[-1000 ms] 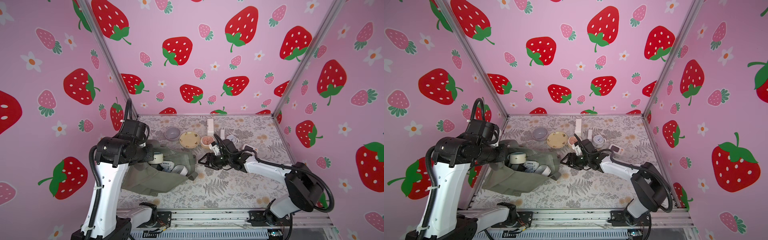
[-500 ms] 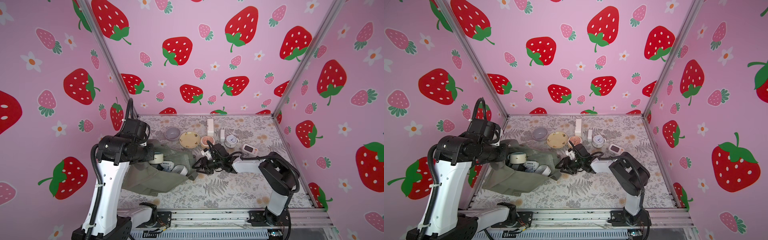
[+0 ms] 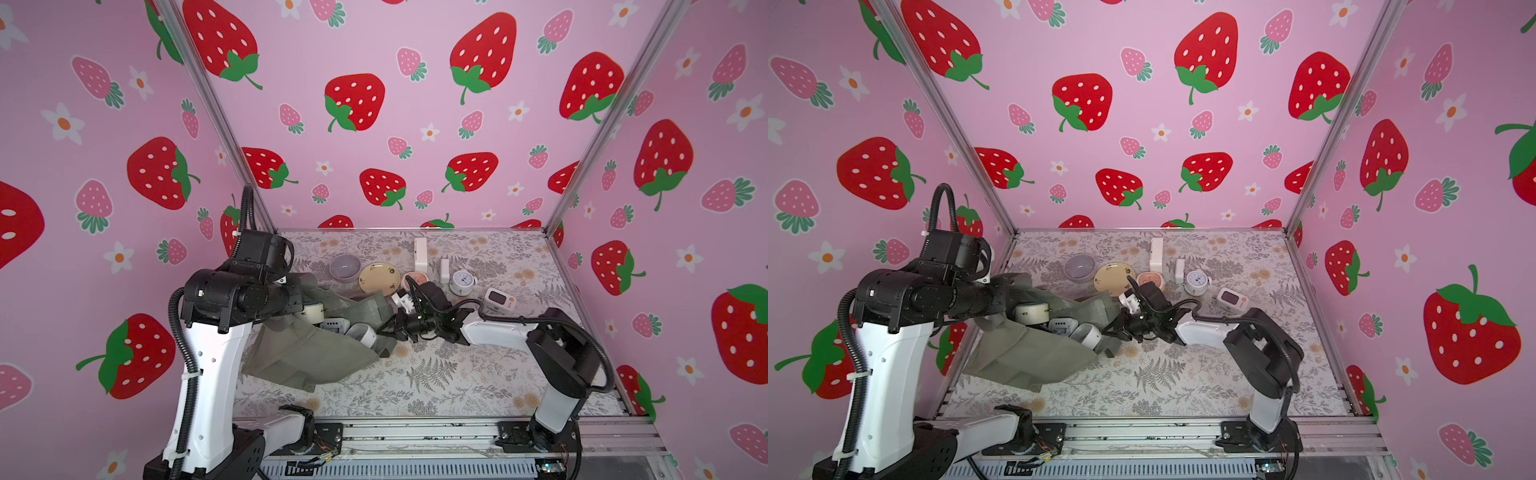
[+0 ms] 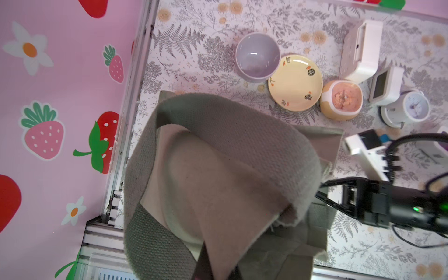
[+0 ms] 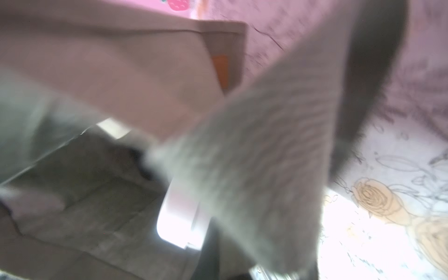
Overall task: Put the alarm clock into the canvas bag
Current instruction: Adjust the canvas bag at the center of the board.
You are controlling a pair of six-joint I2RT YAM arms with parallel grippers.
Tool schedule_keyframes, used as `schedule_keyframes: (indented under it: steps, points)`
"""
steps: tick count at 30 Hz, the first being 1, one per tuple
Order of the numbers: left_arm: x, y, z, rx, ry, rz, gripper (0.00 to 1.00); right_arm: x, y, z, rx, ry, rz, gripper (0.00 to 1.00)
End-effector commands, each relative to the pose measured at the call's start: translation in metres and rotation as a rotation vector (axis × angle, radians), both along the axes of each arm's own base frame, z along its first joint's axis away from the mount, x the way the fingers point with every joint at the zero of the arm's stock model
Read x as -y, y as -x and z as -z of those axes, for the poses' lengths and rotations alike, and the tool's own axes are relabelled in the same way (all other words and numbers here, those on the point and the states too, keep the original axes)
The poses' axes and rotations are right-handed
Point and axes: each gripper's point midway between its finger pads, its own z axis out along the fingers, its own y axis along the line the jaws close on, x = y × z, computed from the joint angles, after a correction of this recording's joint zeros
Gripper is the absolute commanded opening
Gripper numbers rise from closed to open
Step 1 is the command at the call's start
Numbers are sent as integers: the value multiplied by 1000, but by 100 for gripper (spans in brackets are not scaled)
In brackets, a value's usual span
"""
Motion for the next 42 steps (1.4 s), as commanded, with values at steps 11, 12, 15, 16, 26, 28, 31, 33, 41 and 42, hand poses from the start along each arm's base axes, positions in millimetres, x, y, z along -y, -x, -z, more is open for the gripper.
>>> schedule_keyframes:
  steps: [11,12,15,16,26,28,31,33,41,42]
  points:
    - [22,27,-23,196,219,22,0,66,-31,-200,567,99,202,0]
    - [25,26,-27,220,242,32,0,69,-30,-209,575,91,216,0]
    - [40,22,-36,264,316,85,0,86,-31,-231,599,92,274,0]
    - [43,21,-37,267,331,98,0,91,-32,-235,600,94,288,0]
    - [6,35,-10,108,189,-106,0,79,-6,-223,627,142,141,0]
    - [1,42,0,48,160,-130,0,78,1,-224,643,128,121,0]
    - [-12,53,12,3,94,-176,0,69,15,-214,635,96,51,0]
    - [-24,59,14,6,55,-229,0,57,27,-208,639,82,-13,0]
    - [-48,73,33,-118,-70,-360,0,8,66,-184,629,101,-211,0]
    - [-48,76,38,-132,-69,-361,0,8,67,-183,624,99,-210,0]
